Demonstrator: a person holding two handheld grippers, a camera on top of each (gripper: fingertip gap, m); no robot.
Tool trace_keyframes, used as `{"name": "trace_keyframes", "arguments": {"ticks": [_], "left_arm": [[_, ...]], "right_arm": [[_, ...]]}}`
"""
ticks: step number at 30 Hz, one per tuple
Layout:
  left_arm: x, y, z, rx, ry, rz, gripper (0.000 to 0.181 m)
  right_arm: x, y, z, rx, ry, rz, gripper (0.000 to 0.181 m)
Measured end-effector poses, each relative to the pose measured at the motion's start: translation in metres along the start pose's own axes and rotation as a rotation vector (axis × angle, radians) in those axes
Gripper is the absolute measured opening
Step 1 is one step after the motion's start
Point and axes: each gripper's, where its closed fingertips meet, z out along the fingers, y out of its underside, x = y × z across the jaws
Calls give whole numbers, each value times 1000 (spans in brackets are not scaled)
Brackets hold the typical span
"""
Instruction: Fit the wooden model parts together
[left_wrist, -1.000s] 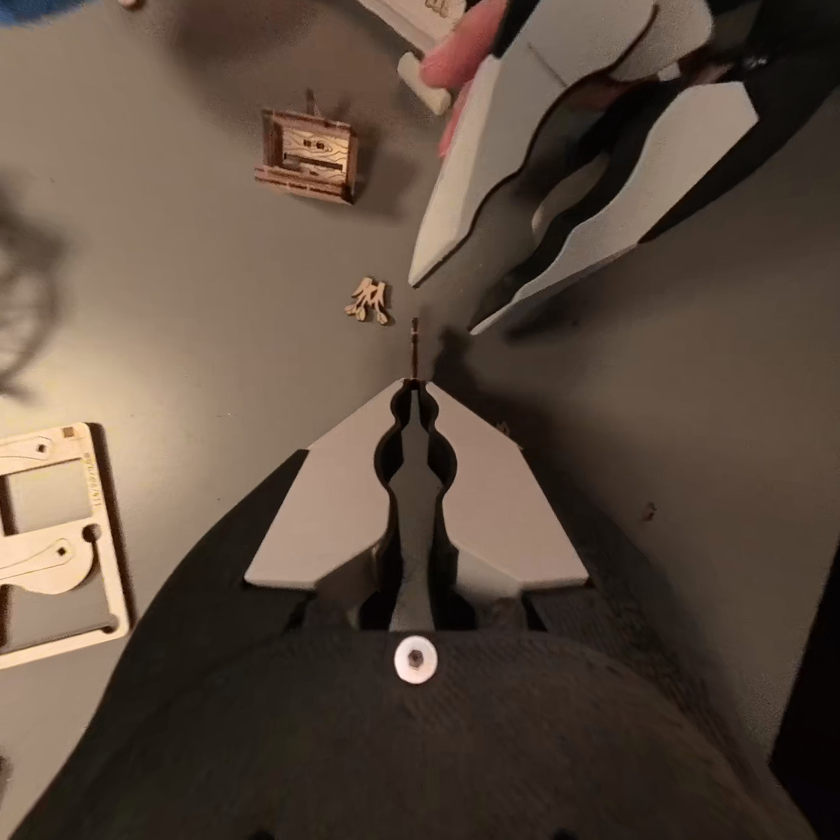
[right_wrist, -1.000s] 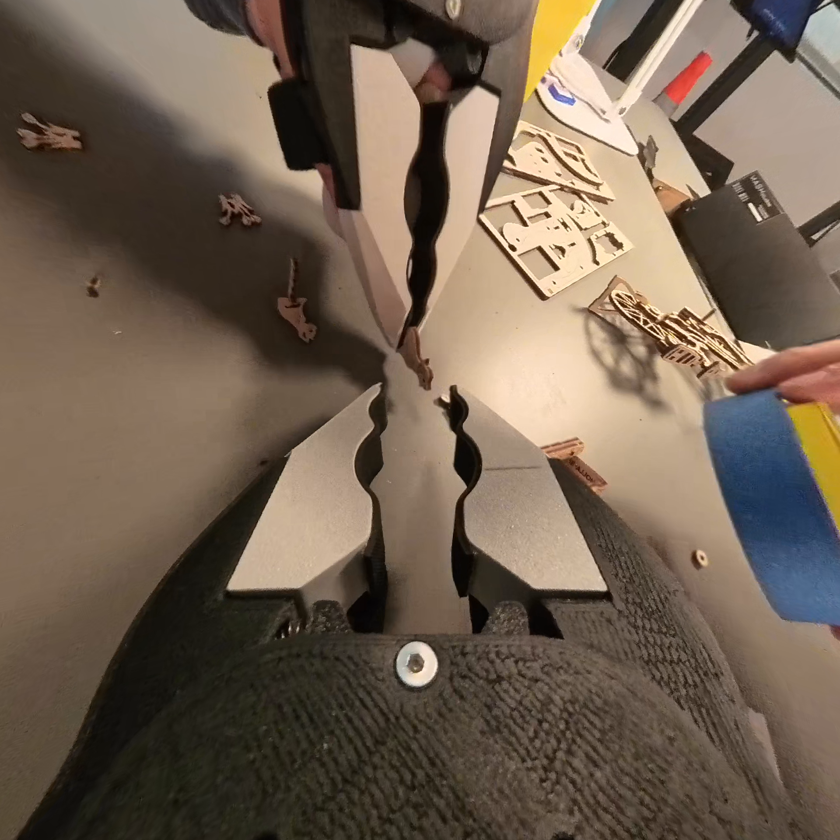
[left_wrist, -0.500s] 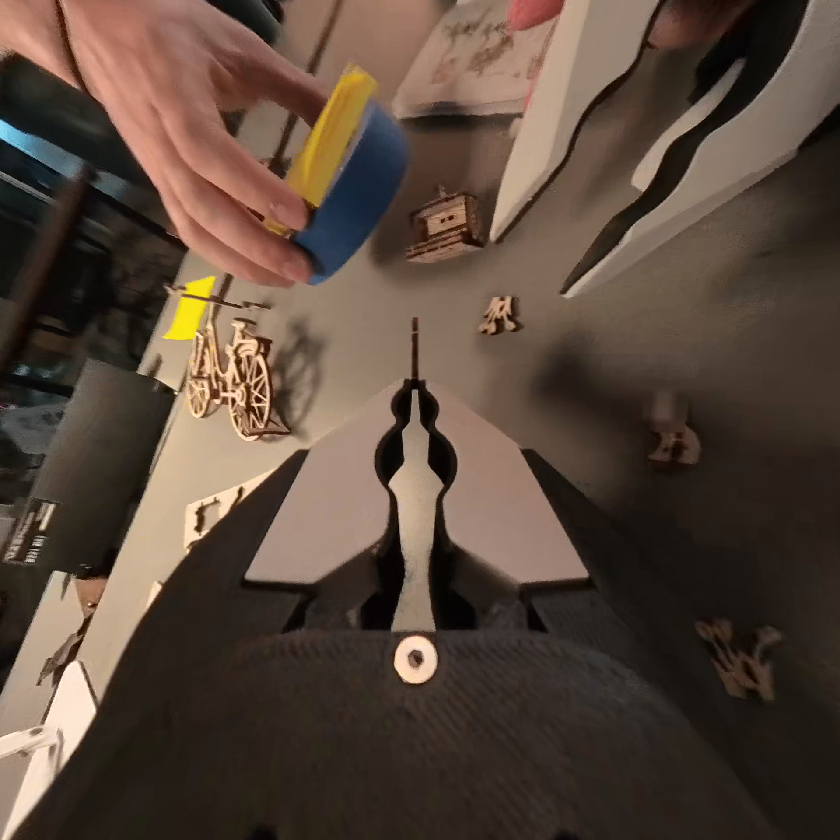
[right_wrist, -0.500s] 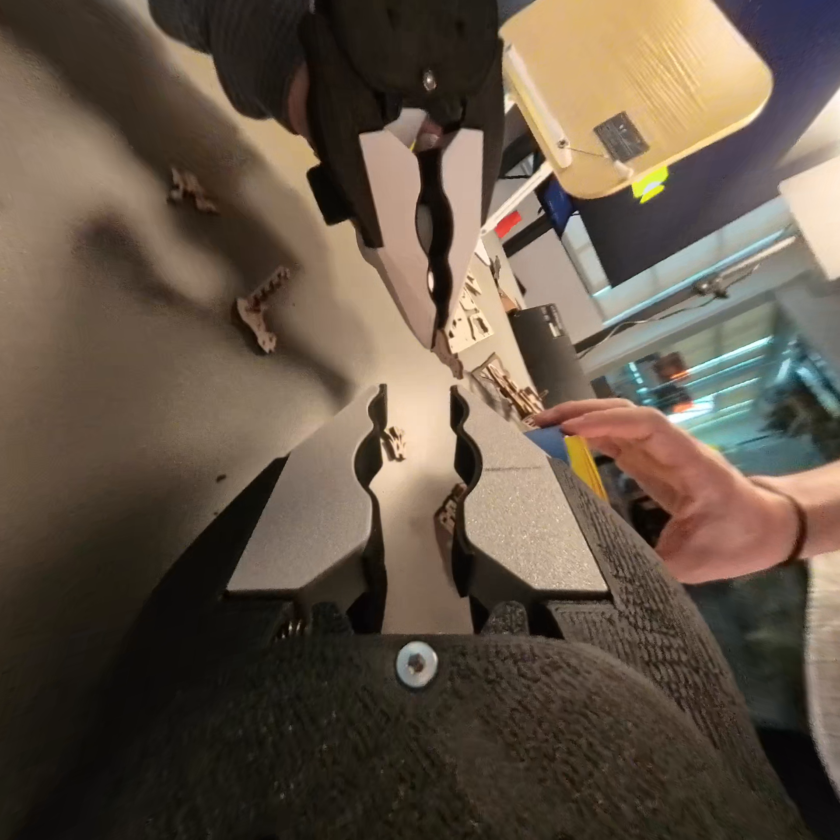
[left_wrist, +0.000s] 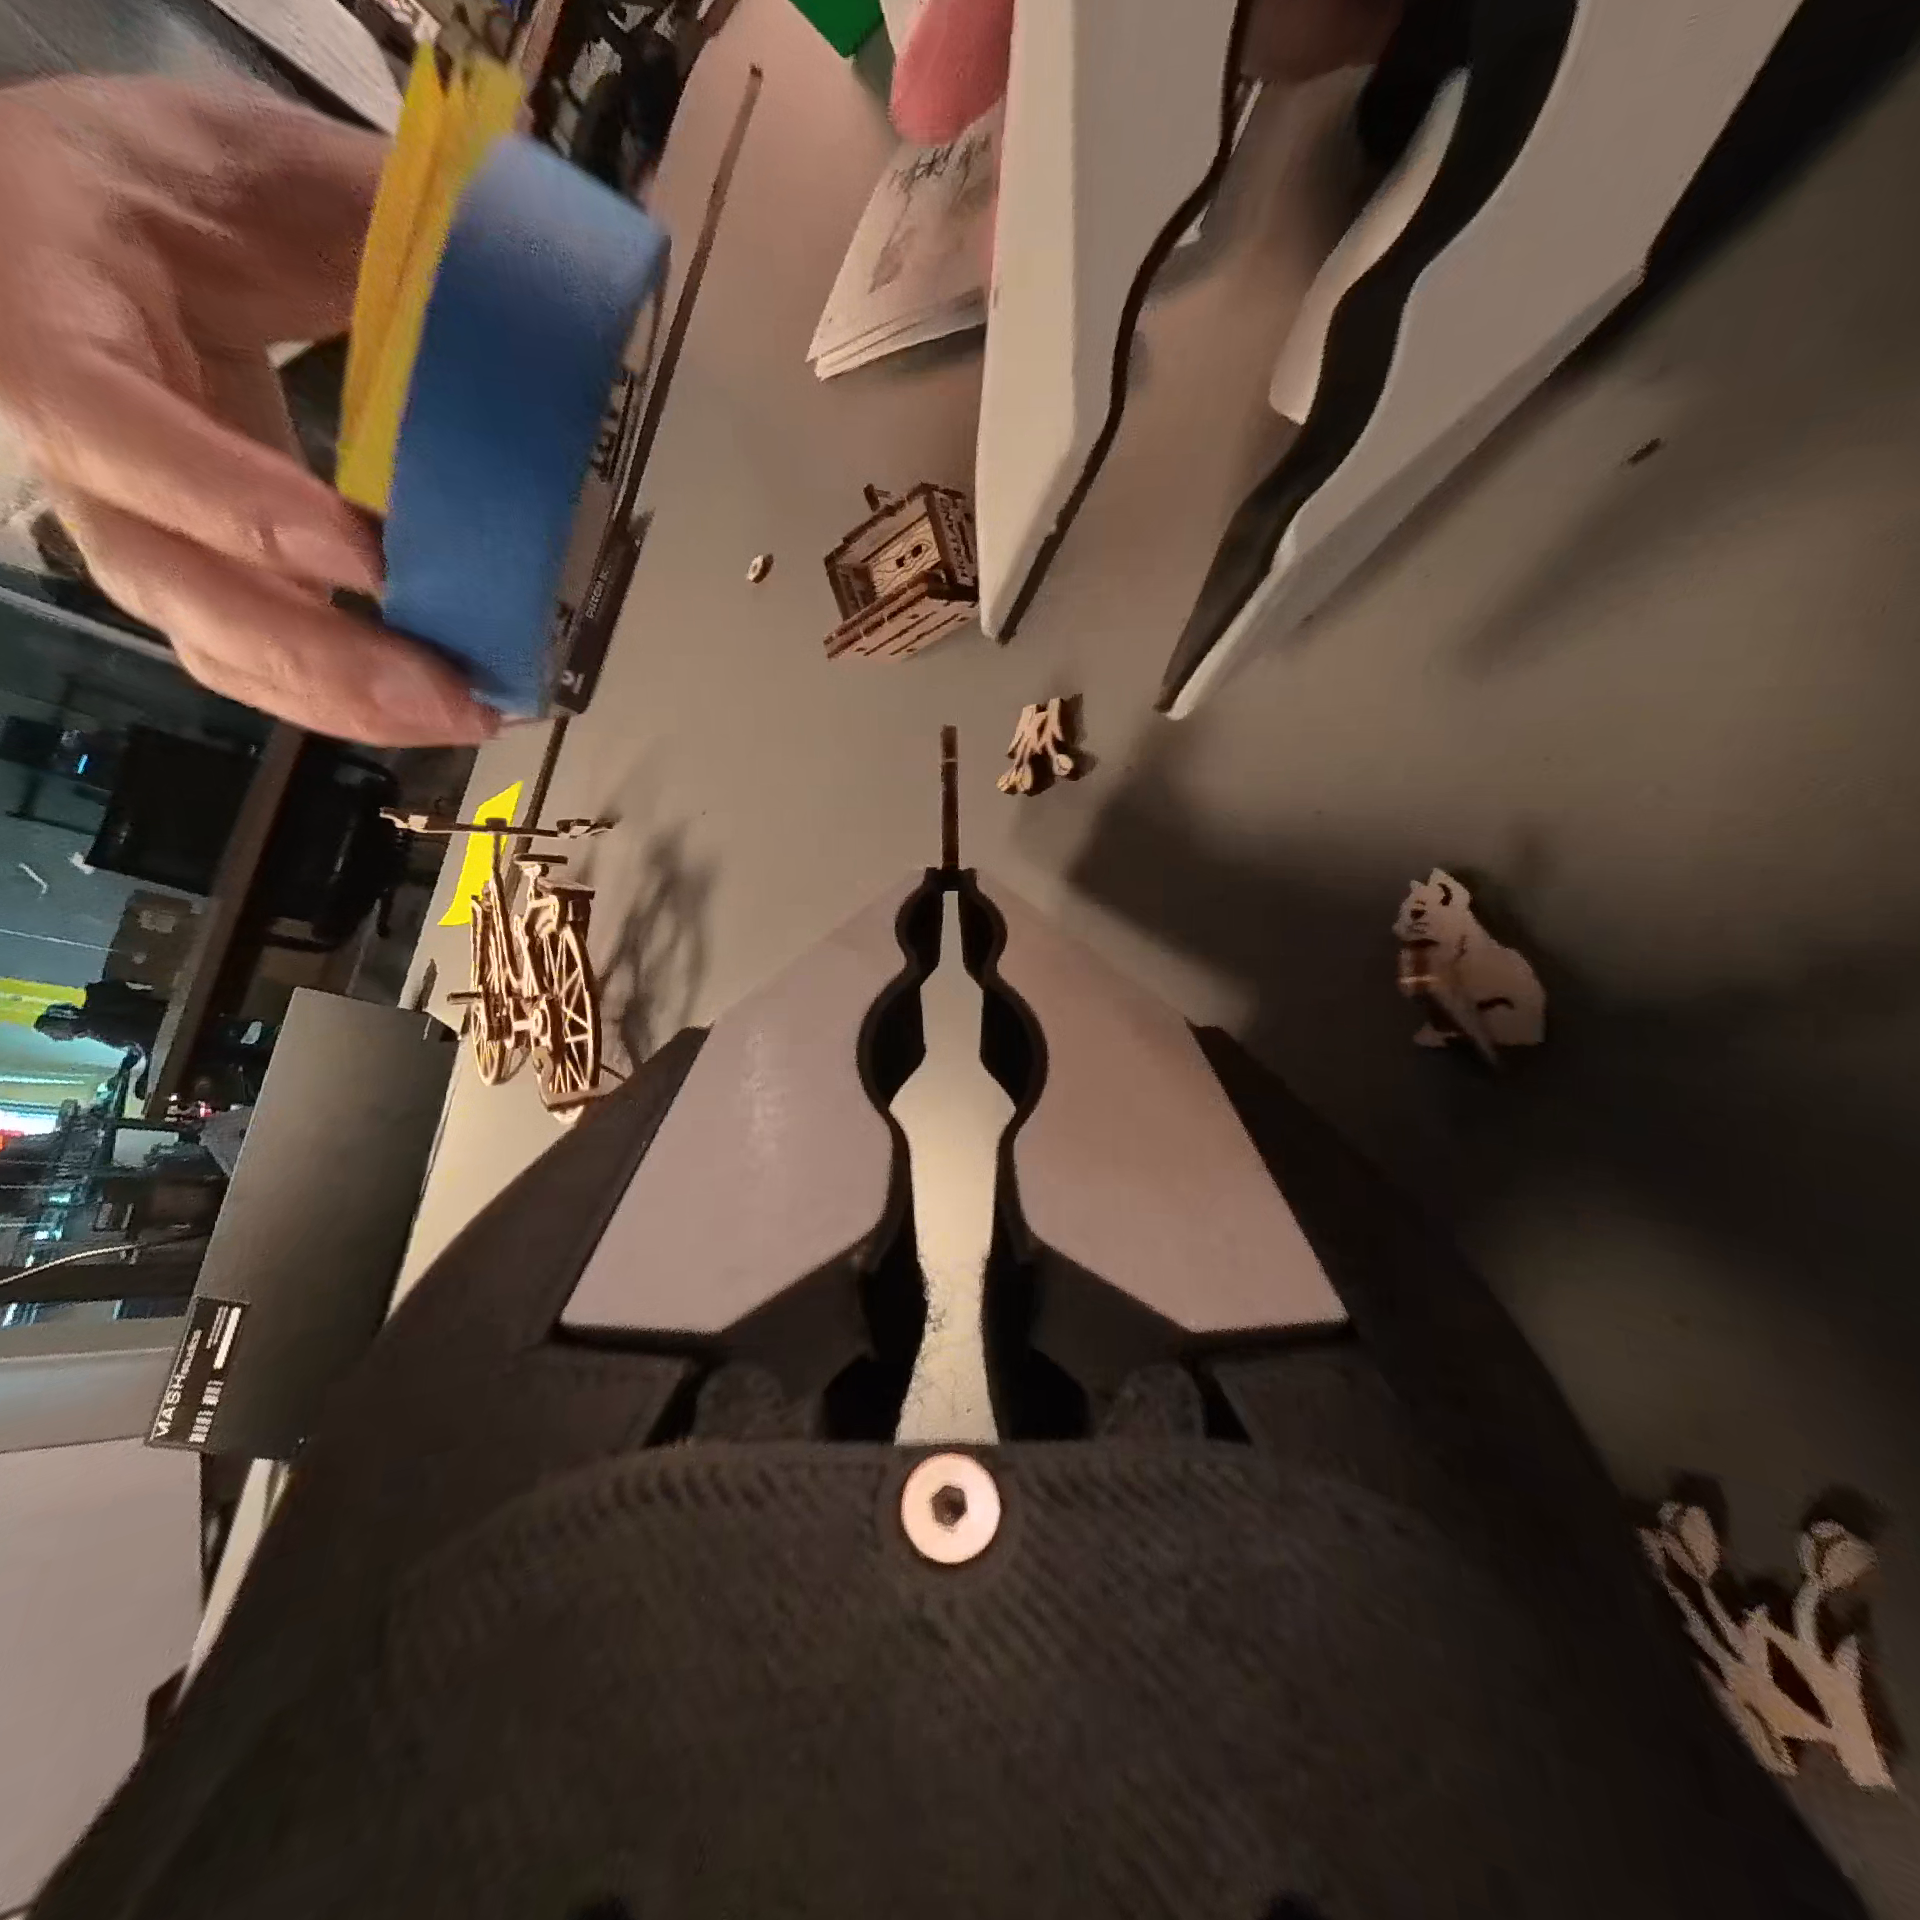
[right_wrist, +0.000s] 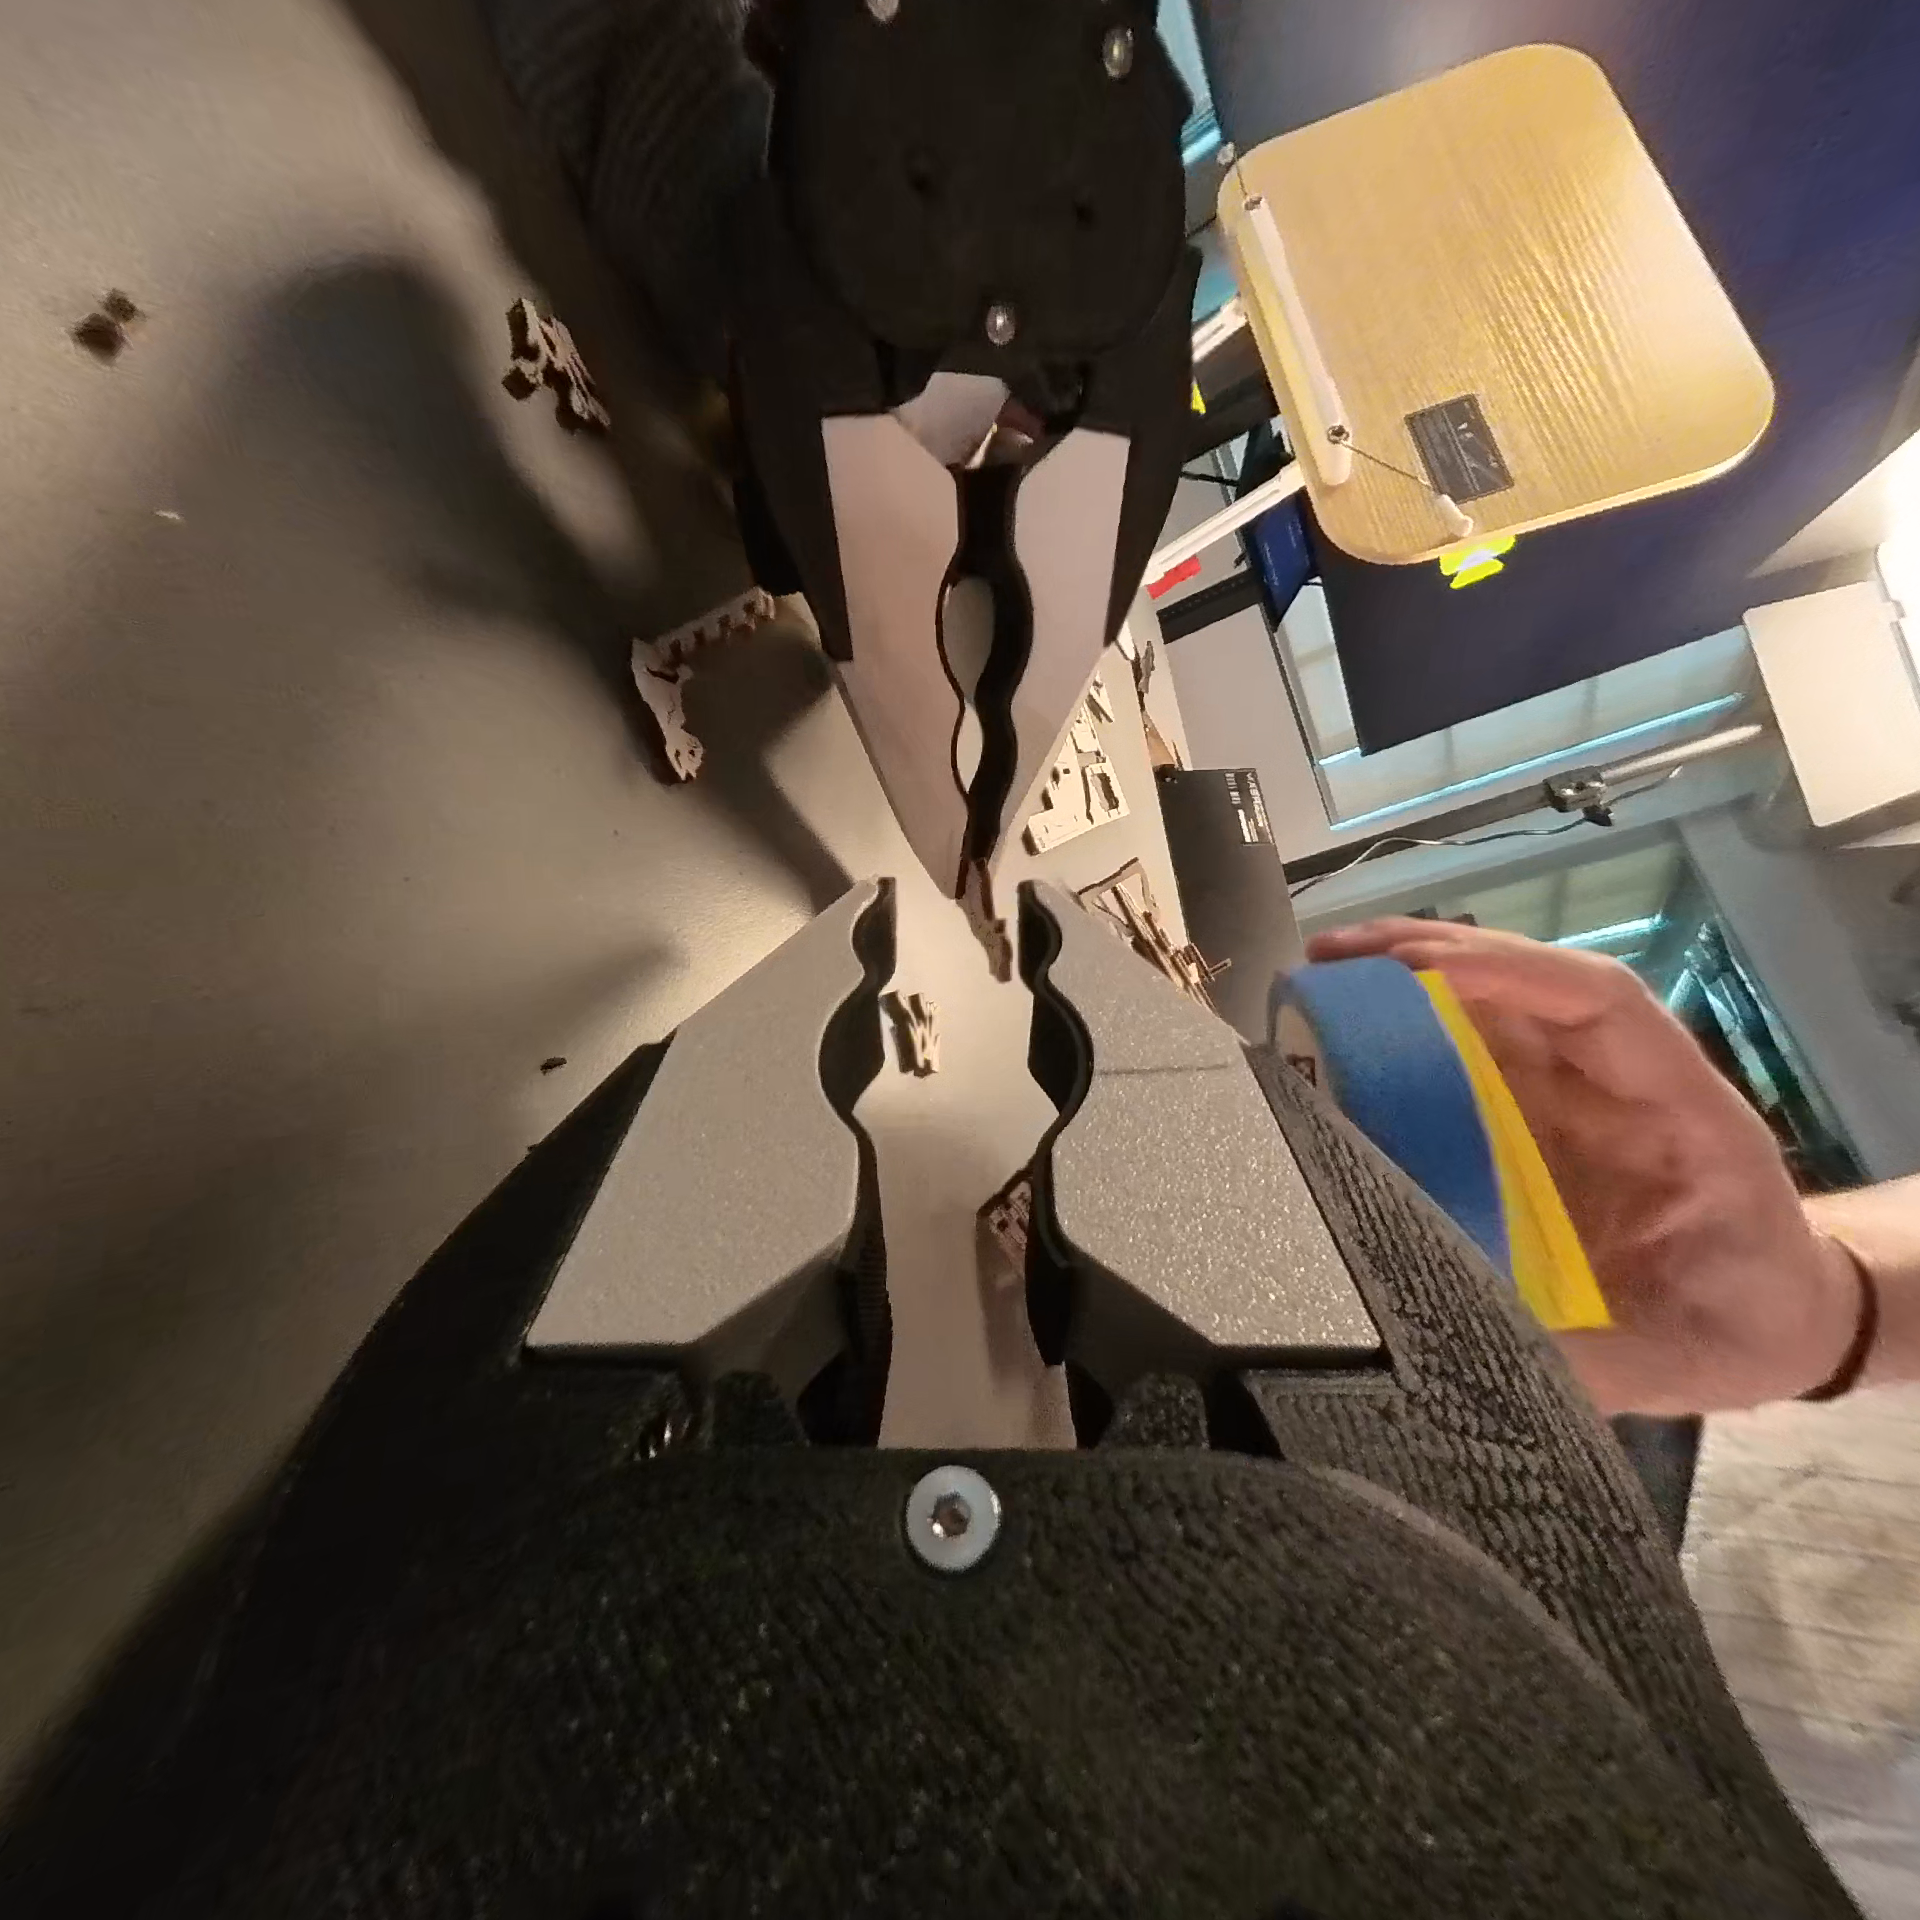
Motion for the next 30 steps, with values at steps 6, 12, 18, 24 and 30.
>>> {"name": "trace_keyframes", "arguments": {"ticks": [6, 12, 18, 24, 30], "left_arm": [[5, -1, 0, 2, 18, 26, 1], [6, -1, 0, -6, 9, 60, 1], [4, 2, 1, -44, -28, 119, 1], [7, 1, 1, -68, -45, 195, 1], [1, -6, -3, -42, -84, 213, 1]], "right_arm": [[0, 6, 2, -26, 0, -5, 22], [1, 9, 4, -44, 6, -2, 22], [0, 16, 7, -105, 10, -32, 24], [2, 21, 13, -178, 38, -101, 24], [9, 28, 19, -273, 98, -187, 14]]}}
